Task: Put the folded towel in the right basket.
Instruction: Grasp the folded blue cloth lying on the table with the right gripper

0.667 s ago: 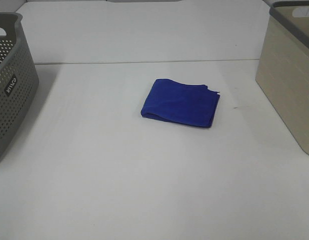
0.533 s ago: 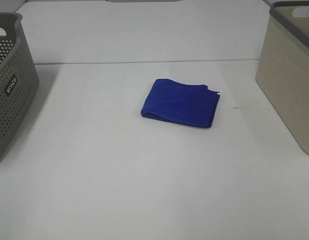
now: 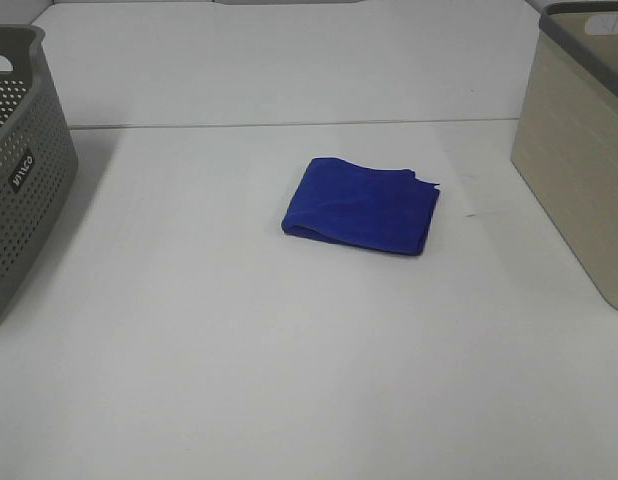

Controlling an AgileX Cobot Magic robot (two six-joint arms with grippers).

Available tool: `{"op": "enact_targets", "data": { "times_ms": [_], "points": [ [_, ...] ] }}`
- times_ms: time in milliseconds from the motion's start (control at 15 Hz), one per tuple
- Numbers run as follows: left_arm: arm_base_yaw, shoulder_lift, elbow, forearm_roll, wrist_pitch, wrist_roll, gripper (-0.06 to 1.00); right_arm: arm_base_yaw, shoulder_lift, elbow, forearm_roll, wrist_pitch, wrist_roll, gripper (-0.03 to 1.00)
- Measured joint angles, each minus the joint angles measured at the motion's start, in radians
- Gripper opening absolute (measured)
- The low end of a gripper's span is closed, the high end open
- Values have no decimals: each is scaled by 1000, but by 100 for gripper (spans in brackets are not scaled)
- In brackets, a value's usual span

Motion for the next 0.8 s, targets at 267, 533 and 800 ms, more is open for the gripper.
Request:
{"op": "enact_targets", "data": {
  "times_ms": [267, 533, 800],
  "points": [
    [0, 0, 0, 0, 0, 0, 97, 0, 0, 0, 0, 0, 0, 97],
    [0, 0, 0, 0, 0, 0, 97, 0, 0, 0, 0, 0, 0, 97],
    [0, 0, 0, 0, 0, 0, 97, 0, 0, 0, 0, 0, 0, 97]
  ]
}}
